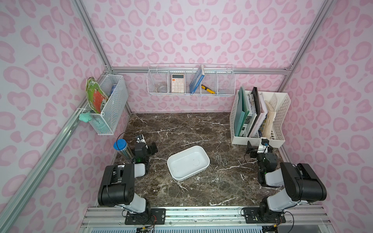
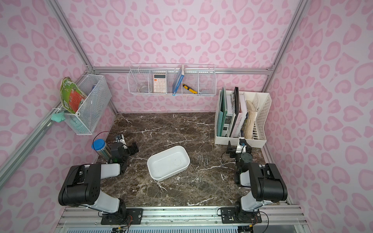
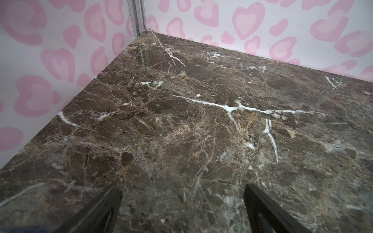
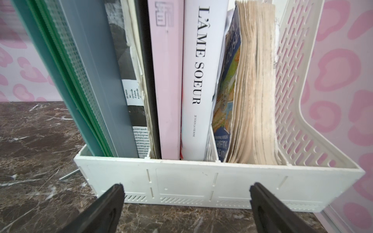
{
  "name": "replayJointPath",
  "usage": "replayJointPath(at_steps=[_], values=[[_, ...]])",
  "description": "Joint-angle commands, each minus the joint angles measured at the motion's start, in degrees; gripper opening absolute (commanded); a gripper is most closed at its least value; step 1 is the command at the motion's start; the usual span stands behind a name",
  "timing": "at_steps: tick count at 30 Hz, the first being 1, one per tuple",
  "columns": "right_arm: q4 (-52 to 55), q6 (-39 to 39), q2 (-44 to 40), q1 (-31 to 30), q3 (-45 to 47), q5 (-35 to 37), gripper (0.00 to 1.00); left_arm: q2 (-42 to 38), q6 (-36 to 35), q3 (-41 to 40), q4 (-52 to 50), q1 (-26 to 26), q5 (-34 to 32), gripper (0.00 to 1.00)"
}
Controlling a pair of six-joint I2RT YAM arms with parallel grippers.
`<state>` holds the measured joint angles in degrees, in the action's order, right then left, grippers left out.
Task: Take out the screws from the storage box
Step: Reset both arms
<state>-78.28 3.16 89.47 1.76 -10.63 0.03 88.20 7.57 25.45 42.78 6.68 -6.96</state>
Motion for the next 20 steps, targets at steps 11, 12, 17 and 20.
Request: replayJointPath(at_steps=[11,12,17,20], values=[[-1.3,-0.3,0.0,-0.1,0.0,0.2,0.99,-0.1,0.1,0.1,-0.1,0.0,-0.4,0.99],[-1.3,-0.3,0.1,0.0,0.0,0.3,0.99,-0.2,0.1,0.1,-0.1,0.0,-0.5,0.99],[-1.0,-1.1,0.1,-0.7,-0.3,0.4,0.99,-0.1,0.1,0.1,-0.1,0.0,-0.6,0.99],[0.6,-2.0,0.2,-0.8,-1.1,-1.0,1.0,-0.2,0.2,0.1,-0.1,0.0,-0.6,0.99]])
